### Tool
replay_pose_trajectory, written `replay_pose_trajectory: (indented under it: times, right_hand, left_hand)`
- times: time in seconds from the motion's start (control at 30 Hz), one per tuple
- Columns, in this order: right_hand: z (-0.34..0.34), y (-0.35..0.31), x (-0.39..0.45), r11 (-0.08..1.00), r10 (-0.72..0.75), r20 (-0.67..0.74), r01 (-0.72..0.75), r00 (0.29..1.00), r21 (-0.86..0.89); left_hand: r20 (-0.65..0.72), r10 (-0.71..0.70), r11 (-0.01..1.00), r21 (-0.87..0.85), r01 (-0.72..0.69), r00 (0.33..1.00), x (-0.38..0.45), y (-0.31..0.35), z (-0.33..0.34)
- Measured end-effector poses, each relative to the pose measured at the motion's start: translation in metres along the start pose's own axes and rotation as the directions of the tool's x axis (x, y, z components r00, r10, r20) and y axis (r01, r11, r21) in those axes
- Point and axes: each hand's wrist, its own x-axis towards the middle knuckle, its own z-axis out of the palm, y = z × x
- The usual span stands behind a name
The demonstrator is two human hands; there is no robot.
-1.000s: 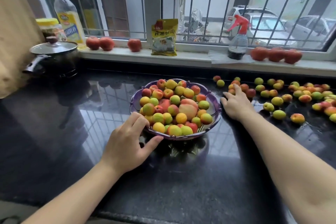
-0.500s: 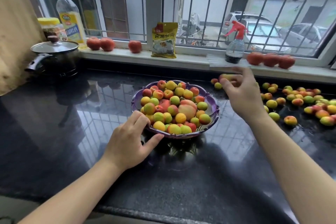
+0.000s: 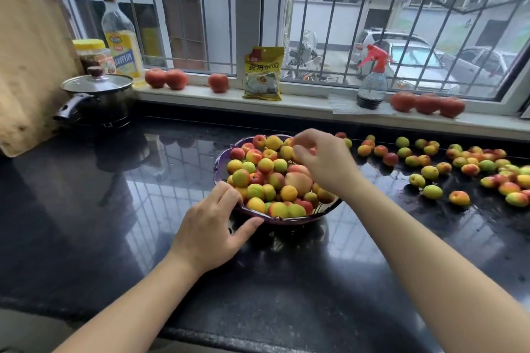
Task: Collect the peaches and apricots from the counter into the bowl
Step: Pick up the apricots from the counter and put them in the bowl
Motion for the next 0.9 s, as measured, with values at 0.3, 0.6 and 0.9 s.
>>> replay_pose_trajectory:
  times: [0.3, 0.6, 0.9]
  right_hand:
    - [-0.008, 0.12, -0.011, 0.885, 0.4, -0.039, -0.397, 0.916, -0.244]
    - [0.02, 0.154, 0.066, 0.775, 0.467, 0.043, -0.386, 0.883, -0.501]
    - [0.047, 0.165, 0.086, 0.725, 0.437, -0.191, -0.469, 0.879, -0.503]
  left_hand:
    - [-0.041, 0.05, 0.997, 0.055, -0.048, 0.998, 0.0, -0.007, 0.008]
    - [-0.004, 0.017, 1.0, -0.005, -0.017, 1.0, 0.003, -0.007, 0.009]
    - [0.0, -0.012, 1.0, -0.006, 0.012, 1.0, 0.003, -0.007, 0.009]
